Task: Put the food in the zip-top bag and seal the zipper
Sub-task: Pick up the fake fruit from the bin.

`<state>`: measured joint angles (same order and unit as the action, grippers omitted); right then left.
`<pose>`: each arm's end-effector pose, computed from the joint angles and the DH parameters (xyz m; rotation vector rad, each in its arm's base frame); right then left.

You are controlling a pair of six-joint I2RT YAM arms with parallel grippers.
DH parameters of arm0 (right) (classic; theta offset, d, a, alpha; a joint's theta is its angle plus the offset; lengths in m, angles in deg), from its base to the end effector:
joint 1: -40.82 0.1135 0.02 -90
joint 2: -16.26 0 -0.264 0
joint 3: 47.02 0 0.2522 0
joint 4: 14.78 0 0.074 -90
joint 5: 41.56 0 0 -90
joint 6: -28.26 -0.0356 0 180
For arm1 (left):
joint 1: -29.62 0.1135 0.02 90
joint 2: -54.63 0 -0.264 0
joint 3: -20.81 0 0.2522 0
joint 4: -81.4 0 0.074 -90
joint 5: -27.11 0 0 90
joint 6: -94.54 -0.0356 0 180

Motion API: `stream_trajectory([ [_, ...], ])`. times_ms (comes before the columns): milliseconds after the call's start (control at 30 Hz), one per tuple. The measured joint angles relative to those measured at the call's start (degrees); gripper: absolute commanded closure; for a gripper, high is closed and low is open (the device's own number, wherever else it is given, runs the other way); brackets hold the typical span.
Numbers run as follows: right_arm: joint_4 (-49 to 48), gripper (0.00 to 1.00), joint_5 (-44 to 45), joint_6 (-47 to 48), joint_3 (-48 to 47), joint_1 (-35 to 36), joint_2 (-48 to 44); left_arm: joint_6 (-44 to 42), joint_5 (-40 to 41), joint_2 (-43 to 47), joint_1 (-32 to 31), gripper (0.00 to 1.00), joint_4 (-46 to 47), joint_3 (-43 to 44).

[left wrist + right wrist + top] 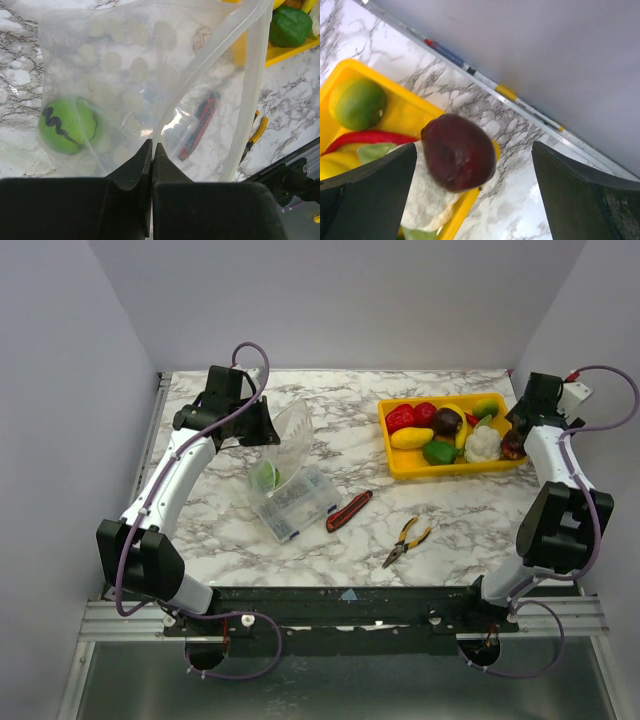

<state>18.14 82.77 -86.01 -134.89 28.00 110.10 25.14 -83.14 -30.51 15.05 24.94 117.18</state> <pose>0.3553 -0.1015 0.2858 0.9822 1.9321 -0.5567 0.3072 -0.0926 0.3494 0.0502 2.4123 -0.7091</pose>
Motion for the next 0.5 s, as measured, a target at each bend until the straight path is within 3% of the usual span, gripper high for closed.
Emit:
stream_trajectory([
  [500, -3.61, 0.00, -20.17, -0.63, -1.64, -8.44, 6.93, 0.02, -0.39, -0.50, 0.24, 1.00, 0.26, -0.37],
])
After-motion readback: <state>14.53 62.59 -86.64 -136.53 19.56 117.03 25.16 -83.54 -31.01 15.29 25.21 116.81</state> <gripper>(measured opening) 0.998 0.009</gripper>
